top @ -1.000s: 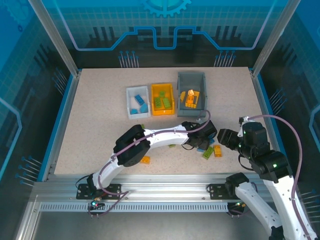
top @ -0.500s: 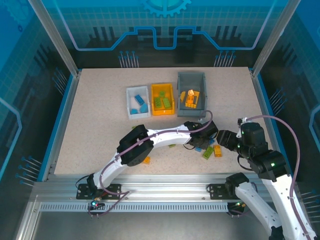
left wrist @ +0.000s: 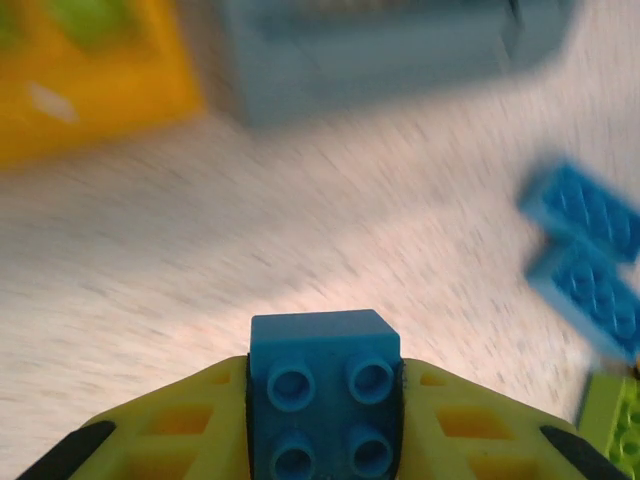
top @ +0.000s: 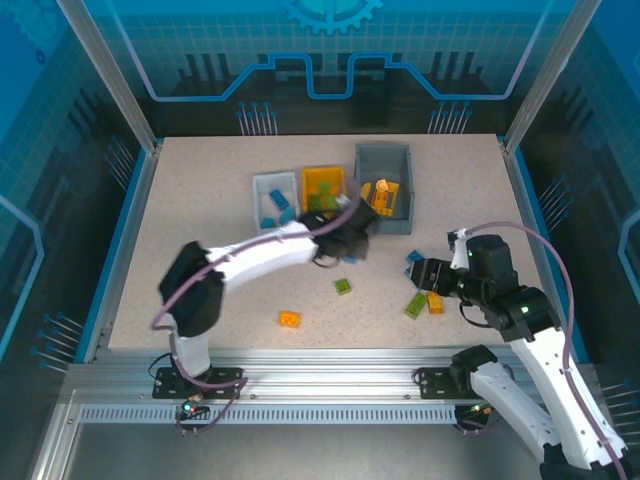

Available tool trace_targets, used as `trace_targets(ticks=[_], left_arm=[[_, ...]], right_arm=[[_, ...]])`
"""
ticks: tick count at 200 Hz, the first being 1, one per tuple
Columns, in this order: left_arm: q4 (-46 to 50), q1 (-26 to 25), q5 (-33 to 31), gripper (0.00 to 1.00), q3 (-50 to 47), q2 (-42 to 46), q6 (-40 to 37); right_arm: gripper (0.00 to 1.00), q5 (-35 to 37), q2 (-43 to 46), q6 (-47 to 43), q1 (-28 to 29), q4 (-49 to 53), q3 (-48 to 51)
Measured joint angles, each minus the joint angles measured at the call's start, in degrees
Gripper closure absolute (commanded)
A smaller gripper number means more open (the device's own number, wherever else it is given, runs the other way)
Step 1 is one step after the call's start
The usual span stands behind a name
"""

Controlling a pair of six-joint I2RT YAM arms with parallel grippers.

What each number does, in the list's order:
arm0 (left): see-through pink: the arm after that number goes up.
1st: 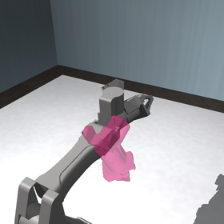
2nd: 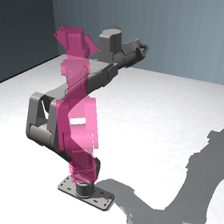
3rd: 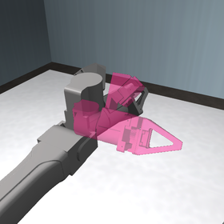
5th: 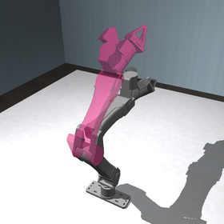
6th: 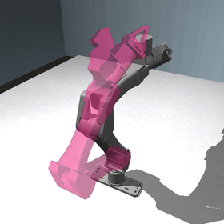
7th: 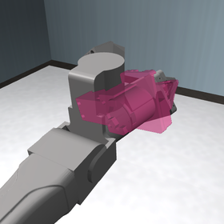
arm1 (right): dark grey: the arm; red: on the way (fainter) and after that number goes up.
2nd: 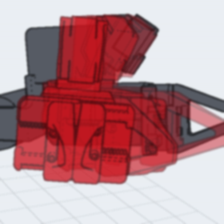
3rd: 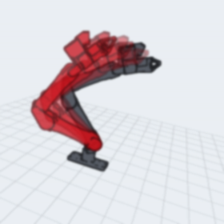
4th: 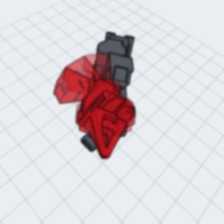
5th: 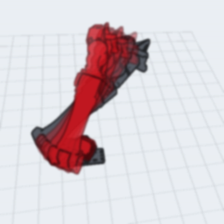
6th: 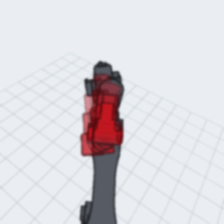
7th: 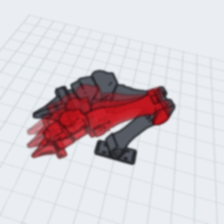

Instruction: Sort the legos into containers by color

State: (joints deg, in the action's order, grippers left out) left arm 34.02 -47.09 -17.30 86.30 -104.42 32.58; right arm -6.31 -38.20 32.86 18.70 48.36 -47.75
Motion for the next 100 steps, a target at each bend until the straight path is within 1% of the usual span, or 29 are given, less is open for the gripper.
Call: trace_targets(ticks=[13,23,34,51,74,100], left_arm=[[-0.02,6.67,-0.07,0.7,-0.92,3.69,-1.46],[-0.04,11.72,-0.07,0.7,-0.96,4.83,-2.67],[0.13,17.05,-0.2,0.7,-0.48,4.48,-3.96],[0.87,23.12,-0.24,0.7,1.7,1.53,-5.81],[2.49,27.91,0.24,0.7,7.52,-5.05,-7.61],[4.48,30.16,1.22,0.69,15.67,-12.74,-8.68]], right_arm=[[0.38,-0.83,-2.14,-0.33,2.43,-2.08,0.0],[0.38,-0.66,-4.04,-0.57,5.01,-3.58,-0.04],[0.37,-0.24,-6.21,-0.59,8.2,-4.96,-0.22],[0.37,1.18,-9.57,-0.57,13.18,-7.32,-0.37],[0.37,3.15,-12.96,-0.46,17.62,-9.01,-1.68],[0.37,5.46,-14.95,0.07,20.87,-11.21,-3.17]])
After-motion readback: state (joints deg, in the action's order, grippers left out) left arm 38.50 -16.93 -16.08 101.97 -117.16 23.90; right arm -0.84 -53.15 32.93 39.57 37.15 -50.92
